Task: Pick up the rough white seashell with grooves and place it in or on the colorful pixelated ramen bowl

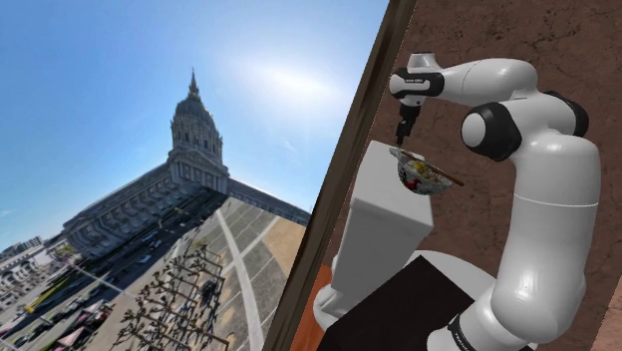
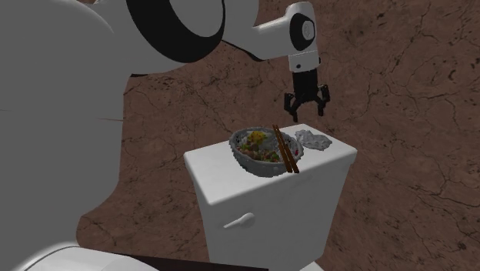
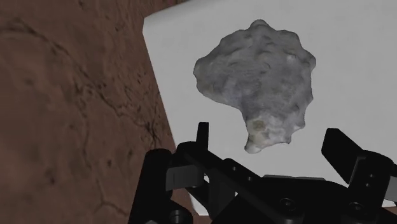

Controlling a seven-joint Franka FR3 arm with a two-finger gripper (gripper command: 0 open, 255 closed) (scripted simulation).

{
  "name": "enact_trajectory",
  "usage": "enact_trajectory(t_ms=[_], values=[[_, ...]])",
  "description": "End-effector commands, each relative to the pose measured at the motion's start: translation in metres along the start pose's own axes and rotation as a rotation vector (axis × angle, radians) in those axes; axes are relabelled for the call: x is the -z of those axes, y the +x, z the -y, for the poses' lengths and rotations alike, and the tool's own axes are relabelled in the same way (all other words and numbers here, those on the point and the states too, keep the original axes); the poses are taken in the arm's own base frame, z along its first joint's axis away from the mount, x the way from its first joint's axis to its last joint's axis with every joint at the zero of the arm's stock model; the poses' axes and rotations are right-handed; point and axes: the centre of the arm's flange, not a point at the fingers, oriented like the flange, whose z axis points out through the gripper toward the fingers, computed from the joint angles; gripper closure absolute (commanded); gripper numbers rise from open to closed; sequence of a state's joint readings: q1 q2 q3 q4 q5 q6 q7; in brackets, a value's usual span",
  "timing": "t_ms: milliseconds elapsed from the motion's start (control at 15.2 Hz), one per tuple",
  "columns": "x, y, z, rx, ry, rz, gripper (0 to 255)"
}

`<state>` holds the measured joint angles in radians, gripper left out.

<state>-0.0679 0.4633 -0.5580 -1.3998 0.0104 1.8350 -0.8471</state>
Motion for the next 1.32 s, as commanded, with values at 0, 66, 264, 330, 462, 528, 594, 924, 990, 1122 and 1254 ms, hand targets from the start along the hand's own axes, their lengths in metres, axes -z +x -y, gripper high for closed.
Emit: enact_trajectory(t_ms=[0,66,264,330,462,528,594,924,990,1122,1254], values=[[-0.034,0.026,0.021,0.053,0.009,0.046,0],[-0.039,0.025,0.021,0.053,0.009,0.046,0],[-0.047,0.025,0.021,0.053,0.009,0.046,0],[-0.047,0.025,0.021,0.053,0.009,0.046,0],[-0.047,0.025,0.021,0.053,0.009,0.046,0],[-0.047,0.025,0.021,0.053,0.009,0.046,0],[-0.047,0.025,0.021,0.053,0.009,0.046,0],[-0.045,0.011,0.025,0.053,0.009,0.046,255],[-0.045,0.013,0.026,0.053,0.008,0.046,255],[-0.044,0.008,0.026,0.054,0.008,0.046,255],[-0.049,0.001,0.031,0.054,0.008,0.046,255]])
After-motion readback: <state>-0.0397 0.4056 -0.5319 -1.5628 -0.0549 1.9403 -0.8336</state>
